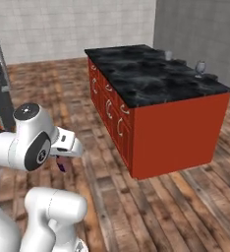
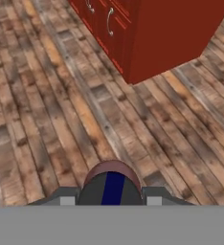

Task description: There is a wine glass and glass cup on the dining counter. Place the wine bottle next to the wine glass and the juice bottle next to the glass cup.

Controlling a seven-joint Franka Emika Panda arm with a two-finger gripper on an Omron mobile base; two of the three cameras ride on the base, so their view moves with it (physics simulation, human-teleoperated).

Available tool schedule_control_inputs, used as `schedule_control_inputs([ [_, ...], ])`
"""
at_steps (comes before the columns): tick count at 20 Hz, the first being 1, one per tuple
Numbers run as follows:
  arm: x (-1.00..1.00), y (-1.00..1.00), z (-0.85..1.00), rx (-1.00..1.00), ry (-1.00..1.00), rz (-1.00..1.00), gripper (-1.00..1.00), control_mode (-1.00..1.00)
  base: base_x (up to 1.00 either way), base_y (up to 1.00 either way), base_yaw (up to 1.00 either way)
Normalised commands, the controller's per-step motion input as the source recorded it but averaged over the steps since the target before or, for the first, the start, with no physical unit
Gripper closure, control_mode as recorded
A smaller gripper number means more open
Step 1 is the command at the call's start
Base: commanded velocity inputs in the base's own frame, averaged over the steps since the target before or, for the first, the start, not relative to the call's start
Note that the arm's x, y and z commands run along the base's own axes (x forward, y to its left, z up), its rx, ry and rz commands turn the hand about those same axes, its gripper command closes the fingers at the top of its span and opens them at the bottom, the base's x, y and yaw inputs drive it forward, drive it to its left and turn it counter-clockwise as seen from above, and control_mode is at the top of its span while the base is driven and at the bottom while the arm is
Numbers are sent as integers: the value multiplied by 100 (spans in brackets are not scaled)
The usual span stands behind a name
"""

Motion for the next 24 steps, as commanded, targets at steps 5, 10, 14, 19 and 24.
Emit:
schedule_control_inputs([
  [5, 0, 0, 0, 0, 0, 0, 100, 100, 61, -30, -11],
  [10, 0, 0, 0, 0, 0, 0, 100, 100, 68, -35, -9],
  [14, 0, 0, 0, 0, 0, 0, 100, 100, 70, -37, -6],
  [19, 0, 0, 0, 0, 0, 0, 100, 100, 69, -39, -5],
  [24, 0, 0, 0, 0, 0, 0, 100, 100, 70, -42, 0],
])
